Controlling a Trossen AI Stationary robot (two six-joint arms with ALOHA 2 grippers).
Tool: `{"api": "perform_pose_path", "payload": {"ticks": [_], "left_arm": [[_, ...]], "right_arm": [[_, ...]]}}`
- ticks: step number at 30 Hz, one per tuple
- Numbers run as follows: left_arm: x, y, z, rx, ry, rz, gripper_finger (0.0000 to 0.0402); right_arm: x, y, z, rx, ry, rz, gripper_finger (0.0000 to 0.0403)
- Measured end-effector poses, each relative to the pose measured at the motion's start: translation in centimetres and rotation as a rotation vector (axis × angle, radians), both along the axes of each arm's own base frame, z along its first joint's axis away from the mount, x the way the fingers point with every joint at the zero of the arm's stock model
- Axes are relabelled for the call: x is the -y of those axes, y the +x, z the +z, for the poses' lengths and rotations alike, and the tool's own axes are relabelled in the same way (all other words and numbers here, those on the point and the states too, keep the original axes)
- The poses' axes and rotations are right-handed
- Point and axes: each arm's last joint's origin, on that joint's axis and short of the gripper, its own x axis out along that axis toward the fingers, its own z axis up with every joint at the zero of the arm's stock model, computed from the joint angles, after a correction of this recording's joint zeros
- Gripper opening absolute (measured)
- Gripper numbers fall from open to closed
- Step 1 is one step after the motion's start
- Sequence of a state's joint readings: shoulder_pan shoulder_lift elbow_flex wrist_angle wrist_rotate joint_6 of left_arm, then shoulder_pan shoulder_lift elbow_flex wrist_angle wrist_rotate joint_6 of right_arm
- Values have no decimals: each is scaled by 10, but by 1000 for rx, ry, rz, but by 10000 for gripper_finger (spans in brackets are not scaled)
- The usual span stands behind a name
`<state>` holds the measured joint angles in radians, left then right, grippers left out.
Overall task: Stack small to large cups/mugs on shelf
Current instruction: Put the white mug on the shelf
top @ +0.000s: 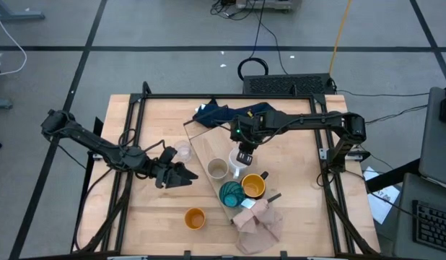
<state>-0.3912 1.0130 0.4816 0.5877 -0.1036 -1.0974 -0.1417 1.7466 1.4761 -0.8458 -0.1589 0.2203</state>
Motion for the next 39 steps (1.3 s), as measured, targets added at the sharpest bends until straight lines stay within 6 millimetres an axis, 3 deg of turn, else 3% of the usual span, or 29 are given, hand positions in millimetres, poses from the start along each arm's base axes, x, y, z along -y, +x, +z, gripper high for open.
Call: {"api": "perform_pose_path", "payload": {"ticks": [23,39], "left_arm": [[0,0,1,5,-10,0,392],[0,0,1,12,14,1,392]], "right_arm": [[-2,5,-10,-23,7,5,2],[-2,6,-11,-12,18,38,35]]}}
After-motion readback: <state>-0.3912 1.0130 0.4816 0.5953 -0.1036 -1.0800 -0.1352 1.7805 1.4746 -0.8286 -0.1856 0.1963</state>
